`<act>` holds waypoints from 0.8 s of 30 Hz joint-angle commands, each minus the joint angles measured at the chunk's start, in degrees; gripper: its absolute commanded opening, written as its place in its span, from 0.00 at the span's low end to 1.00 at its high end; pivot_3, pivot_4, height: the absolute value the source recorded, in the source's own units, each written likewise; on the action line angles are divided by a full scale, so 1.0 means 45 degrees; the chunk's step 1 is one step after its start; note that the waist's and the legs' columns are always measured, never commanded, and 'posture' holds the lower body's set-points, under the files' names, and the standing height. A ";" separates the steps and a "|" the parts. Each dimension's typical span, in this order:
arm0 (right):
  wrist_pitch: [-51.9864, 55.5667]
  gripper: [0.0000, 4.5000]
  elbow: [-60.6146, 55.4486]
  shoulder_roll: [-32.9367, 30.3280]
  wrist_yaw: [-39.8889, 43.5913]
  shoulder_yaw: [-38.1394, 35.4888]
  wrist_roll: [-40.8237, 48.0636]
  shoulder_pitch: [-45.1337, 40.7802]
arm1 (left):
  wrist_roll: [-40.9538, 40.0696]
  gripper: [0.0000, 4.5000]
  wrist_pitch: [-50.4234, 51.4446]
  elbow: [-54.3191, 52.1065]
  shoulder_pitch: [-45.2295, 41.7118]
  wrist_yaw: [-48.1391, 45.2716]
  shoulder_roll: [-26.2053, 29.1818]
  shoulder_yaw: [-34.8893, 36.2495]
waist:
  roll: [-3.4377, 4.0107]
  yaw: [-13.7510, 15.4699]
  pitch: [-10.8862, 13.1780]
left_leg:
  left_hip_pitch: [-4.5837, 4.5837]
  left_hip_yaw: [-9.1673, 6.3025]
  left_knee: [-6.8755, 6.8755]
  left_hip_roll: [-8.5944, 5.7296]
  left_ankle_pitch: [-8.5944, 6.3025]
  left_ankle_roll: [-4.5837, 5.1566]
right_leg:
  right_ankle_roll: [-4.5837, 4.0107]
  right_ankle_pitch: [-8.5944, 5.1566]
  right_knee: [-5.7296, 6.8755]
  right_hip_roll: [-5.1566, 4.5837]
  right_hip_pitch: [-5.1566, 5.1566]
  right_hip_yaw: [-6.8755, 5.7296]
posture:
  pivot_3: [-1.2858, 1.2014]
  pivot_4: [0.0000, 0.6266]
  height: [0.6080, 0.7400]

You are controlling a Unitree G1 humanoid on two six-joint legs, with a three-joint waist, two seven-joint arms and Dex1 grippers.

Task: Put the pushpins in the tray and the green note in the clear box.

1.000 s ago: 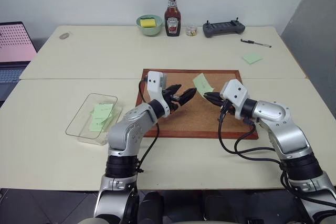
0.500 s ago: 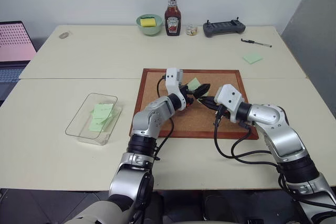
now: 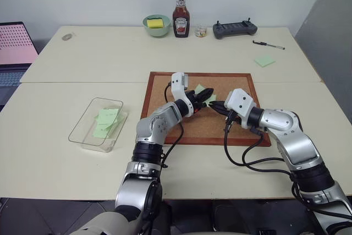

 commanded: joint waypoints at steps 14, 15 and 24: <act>-0.0438 0.00 -0.0500 0.0430 -0.0601 -0.0652 0.0269 -0.0230 | -0.0774 0.01 0.0189 -0.0815 0.0090 0.0562 -0.0555 0.0398 | 0.0000 0.0002 0.0000 | -0.0001 0.0001 0.0000 0.0001 0.0004 -0.0007 | 0.0000 0.0000 0.0001 0.0000 -0.0001 0.0000 | 0.52 0.24 1.00; -0.0500 0.00 -0.0509 0.0470 -0.0660 -0.0714 0.0273 -0.0242 | -0.0758 0.01 0.0130 -0.0795 0.0090 0.0647 -0.0578 0.0442 | 0.0000 0.0002 0.0000 | -0.0001 0.0001 0.0000 -0.0001 0.0004 -0.0007 | 0.0000 0.0000 0.0001 0.0000 0.0000 0.0000 | 0.52 0.24 1.00; -0.0281 0.00 -0.0424 0.0806 -0.1227 -0.1378 0.0630 -0.0196 | -0.0350 0.01 -0.0825 -0.0409 0.0063 0.1038 -0.0555 0.0521 | 0.0000 0.0004 0.0000 | -0.0002 0.0001 0.0001 -0.0001 0.0006 -0.0011 | -0.0001 0.0000 0.0001 -0.0001 -0.0001 0.0000 | 0.52 0.24 1.00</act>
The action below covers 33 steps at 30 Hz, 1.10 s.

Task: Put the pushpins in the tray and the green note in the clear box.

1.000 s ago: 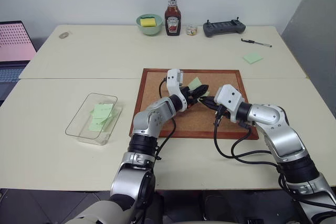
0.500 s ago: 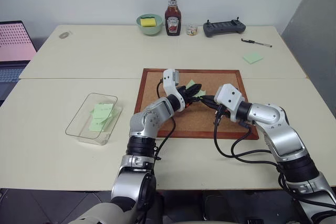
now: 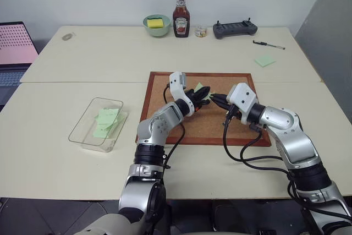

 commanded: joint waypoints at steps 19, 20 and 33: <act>0.3919 0.00 -0.2216 0.0433 -0.1543 -0.3346 0.3094 0.0573 | 0.0791 0.01 -0.1672 -0.0171 0.0138 0.0349 0.0306 -0.0316 | 0.0003 0.0014 -0.0002 | -0.0050 -0.0002 0.0011 -0.0004 -0.0008 0.0015 | -0.0002 0.0001 0.0016 0.0000 -0.0043 0.0000 | 0.52 0.24 1.00; 0.3818 0.00 -0.2403 0.0040 -0.1355 -0.3541 0.3089 0.0918 | 0.0833 0.01 -0.1654 -0.0333 0.0227 0.0302 0.0391 -0.0390 | 0.0002 0.0025 -0.0001 | -0.0066 -0.0003 0.0016 -0.0007 -0.0008 0.0016 | -0.0002 0.0001 0.0018 -0.0001 -0.0057 0.0000 | 0.52 0.24 1.00; 0.3031 0.00 -0.1211 -0.5184 0.0427 -0.5926 0.1590 0.5304 | 0.0657 0.01 -0.1277 -0.1096 0.0541 0.0158 0.0807 -0.0563 | 0.0000 -0.0014 0.0000 | -0.0102 0.0002 0.0096 -0.0013 -0.0026 0.0048 | 0.0001 0.0002 0.0054 -0.0001 -0.0065 0.0010 | 0.52 0.24 1.00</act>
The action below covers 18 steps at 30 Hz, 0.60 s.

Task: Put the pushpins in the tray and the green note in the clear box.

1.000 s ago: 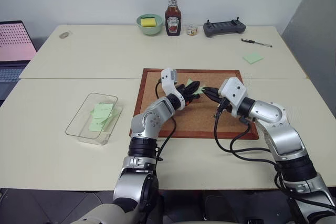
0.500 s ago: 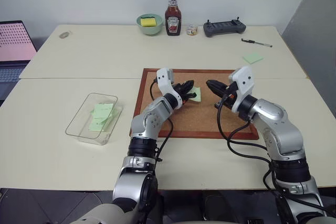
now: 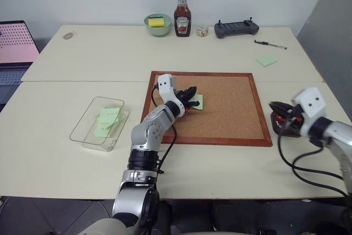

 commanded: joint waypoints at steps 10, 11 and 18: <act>-0.0574 0.00 0.1424 -0.1100 0.0210 0.0538 -0.1349 0.0062 | -0.0206 0.01 -0.0052 -0.0733 -0.0361 -0.0139 -0.0104 -0.0110 | -0.0001 0.0017 0.0000 | 0.0015 0.0001 0.0015 0.0001 0.0006 -0.0009 | 0.0001 -0.0001 0.0026 0.0004 0.0011 0.0003 | 0.52 0.24 1.00; -0.0596 0.05 0.1513 -0.1076 0.0238 0.0599 -0.1358 0.0001 | -0.0206 0.00 -0.0050 -0.0764 -0.0331 -0.0118 -0.0109 -0.0101 | -0.0001 0.0024 0.0000 | 0.0014 0.0001 0.0016 0.0000 0.0010 -0.0016 | 0.0001 -0.0001 0.0026 0.0003 0.0011 0.0003 | 0.52 0.24 1.00; -0.0700 0.38 0.1802 -0.1000 0.0311 0.0818 -0.1353 -0.0329 | -0.0212 0.00 -0.0001 -0.0897 -0.0265 -0.0039 -0.0086 -0.0042 | -0.0001 0.0026 0.0000 | 0.0013 -0.0002 0.0018 0.0000 0.0012 -0.0021 | 0.0001 -0.0001 0.0026 0.0003 0.0011 0.0002 | 0.52 0.24 1.00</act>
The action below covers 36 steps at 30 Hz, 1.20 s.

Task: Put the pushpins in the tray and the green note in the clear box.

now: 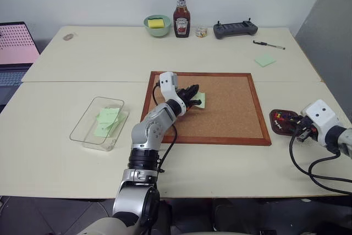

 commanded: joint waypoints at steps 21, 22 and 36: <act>-0.0161 0.99 -0.0069 -0.0231 -0.0016 -0.0315 -0.0404 -0.0374 | -0.0119 0.00 -0.0144 -0.0371 -0.0200 0.0013 0.0059 0.0062 | 0.0000 0.0002 0.0000 | -0.0001 0.0000 0.0001 -0.0001 0.0001 -0.0001 | 0.0000 0.0000 -0.0001 -0.0001 0.0000 0.0001 | 0.52 0.24 1.00; -0.0070 0.99 -0.0141 -0.0177 0.0005 -0.0460 -0.0245 -0.0428 | -0.0123 0.00 -0.0139 -0.0384 -0.0198 0.0019 0.0063 0.0067 | 0.0000 0.0002 0.0000 | -0.0001 0.0000 0.0001 -0.0001 0.0001 -0.0001 | 0.0000 0.0000 -0.0001 -0.0001 0.0000 0.0000 | 0.52 0.24 1.00; -0.0295 0.99 -0.2168 0.1409 0.1959 0.0684 0.2966 -0.2628 | 0.0197 0.00 0.1390 -0.3930 -0.0176 0.0676 0.2496 0.0153 | -0.0003 -0.0081 0.0002 | 0.0006 -0.0002 0.0002 0.0014 0.0001 -0.0002 | 0.0000 0.0000 0.0005 0.0009 -0.0001 -0.0002 | 0.52 0.24 1.00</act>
